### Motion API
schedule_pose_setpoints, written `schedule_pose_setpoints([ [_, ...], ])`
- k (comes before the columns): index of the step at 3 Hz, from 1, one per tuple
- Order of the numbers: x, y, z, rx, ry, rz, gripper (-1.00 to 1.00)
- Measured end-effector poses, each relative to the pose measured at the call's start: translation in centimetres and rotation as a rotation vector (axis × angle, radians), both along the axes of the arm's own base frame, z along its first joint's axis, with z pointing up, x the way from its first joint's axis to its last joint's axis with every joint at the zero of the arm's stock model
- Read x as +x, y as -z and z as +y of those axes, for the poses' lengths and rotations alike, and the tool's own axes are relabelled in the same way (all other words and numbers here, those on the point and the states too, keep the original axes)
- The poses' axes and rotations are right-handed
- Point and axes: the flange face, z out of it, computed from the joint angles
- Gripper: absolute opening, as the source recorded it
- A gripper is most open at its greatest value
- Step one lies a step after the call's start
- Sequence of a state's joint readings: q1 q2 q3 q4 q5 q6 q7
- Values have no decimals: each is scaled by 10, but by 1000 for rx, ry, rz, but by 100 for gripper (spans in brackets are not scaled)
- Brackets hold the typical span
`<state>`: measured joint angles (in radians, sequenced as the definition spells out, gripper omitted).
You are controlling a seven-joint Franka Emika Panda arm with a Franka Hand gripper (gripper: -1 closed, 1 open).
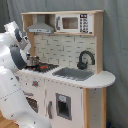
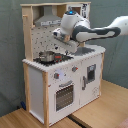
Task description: Play with the kitchen
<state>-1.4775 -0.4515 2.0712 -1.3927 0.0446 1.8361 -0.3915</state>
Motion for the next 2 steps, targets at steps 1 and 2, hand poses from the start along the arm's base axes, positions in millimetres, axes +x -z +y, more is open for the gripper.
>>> schedule_pose_setpoints([
  [1,8,2,7,-5,-4,7,100],
  [2,16,3,14,-12,-7,15,100],
])
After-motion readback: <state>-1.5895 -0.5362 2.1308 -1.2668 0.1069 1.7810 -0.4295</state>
